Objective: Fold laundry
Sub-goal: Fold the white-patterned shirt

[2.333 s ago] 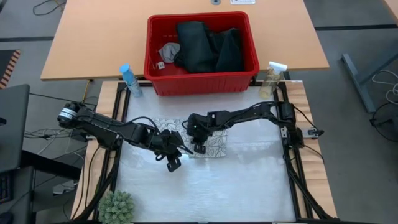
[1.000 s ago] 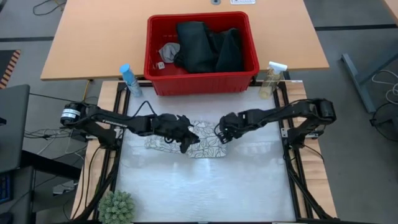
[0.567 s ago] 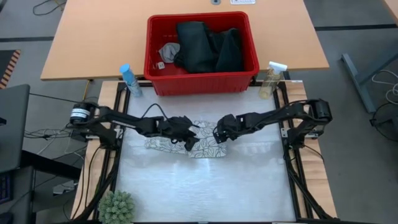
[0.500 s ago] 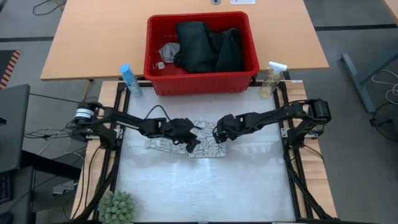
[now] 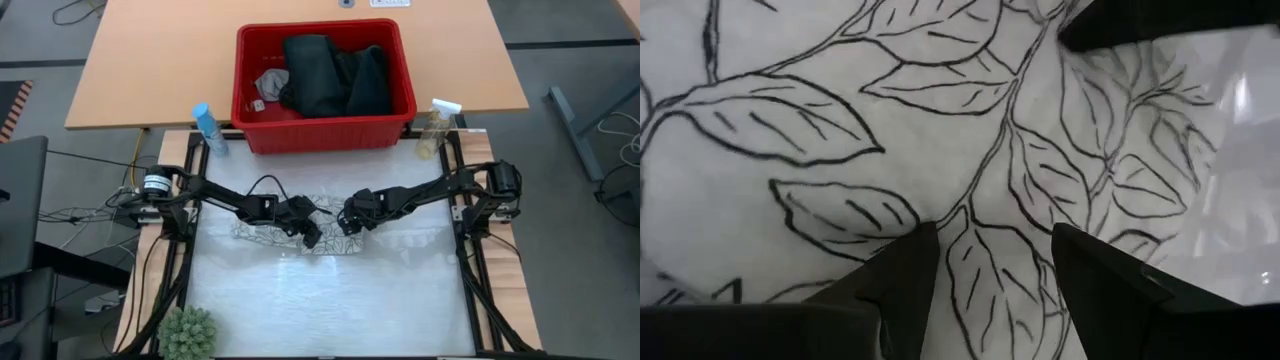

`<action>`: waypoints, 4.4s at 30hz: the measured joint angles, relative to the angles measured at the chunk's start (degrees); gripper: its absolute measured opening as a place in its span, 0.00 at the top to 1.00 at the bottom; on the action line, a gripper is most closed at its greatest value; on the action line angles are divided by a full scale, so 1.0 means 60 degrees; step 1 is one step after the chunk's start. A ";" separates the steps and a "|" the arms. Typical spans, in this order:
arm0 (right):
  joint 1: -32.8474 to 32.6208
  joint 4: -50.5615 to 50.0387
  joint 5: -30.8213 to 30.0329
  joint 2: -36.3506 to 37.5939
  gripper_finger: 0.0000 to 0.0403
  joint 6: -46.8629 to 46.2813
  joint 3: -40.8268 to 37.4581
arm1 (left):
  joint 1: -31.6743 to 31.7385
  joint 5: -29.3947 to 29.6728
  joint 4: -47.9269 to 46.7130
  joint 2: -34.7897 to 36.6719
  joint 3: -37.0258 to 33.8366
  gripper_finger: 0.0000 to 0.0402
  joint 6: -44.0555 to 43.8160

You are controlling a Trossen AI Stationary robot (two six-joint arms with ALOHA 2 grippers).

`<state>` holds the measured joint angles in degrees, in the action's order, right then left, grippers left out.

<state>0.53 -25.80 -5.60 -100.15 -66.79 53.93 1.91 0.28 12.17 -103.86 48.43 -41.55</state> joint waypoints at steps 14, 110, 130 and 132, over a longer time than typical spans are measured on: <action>0.0165 -0.1162 0.0430 0.0012 0.92 0.0825 -0.0004 | 0.0129 -0.0713 0.0321 -0.0627 0.0703 0.52 -0.0082; 0.0006 -0.7010 -0.0750 0.2714 0.92 0.2890 0.3617 | -0.1835 -0.0356 -0.2187 -0.0913 0.2409 1.00 -0.1824; -0.0187 -0.5810 -0.0561 0.2774 0.92 0.2860 0.3995 | -0.2431 0.0686 -1.1672 0.0580 0.6219 1.00 0.1237; -0.0295 -0.5426 -0.0555 0.2774 0.92 0.2778 0.4040 | -0.2676 0.0640 -1.0788 0.0662 0.5416 1.00 0.0803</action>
<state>-1.24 -58.35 -8.93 -83.50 -50.12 78.17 -14.14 4.12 -52.57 -99.89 80.93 -36.73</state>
